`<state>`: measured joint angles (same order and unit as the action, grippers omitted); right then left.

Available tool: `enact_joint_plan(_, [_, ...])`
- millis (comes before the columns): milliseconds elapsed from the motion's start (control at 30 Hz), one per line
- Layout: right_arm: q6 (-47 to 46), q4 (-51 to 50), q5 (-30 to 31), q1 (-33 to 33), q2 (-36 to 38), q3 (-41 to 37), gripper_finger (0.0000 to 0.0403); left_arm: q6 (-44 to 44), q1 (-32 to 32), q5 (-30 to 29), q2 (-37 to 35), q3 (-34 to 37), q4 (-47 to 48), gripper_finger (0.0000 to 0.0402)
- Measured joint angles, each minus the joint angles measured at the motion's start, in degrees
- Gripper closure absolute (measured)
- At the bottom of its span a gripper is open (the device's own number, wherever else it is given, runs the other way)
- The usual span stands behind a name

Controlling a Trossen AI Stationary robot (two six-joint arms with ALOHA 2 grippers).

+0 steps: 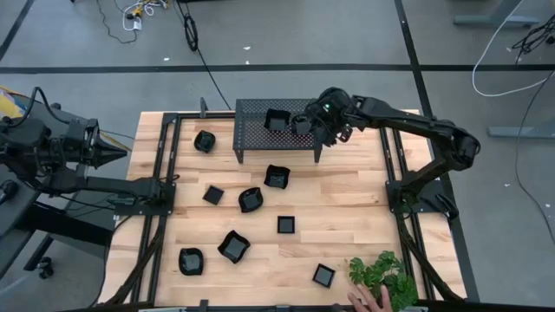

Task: Pick & Place Mini shaped plates
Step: Stack the distorted square plate on top of the other distorted square plate on the shelf

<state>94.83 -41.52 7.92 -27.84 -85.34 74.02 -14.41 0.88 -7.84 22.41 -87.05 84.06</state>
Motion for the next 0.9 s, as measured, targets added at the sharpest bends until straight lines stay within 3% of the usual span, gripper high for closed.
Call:
enact_joint_plan(233, [-4.69,-0.02,-2.97,1.92,1.25,0.0,0.0263,0.0,-0.01,0.0,0.0,0.0,-0.01,0.0376])
enact_joint_plan(400, [-13.61,0.0,-3.04,5.98,1.5,0.0,0.0263,0.0,-0.02,-0.02,0.0,0.0,-0.01,0.0376])
enact_joint_plan(900, [-39.96,0.98,-7.54,26.64,1.47,0.0,0.0263,0.0,-0.01,-0.01,0.0,0.0,0.01,0.0376])
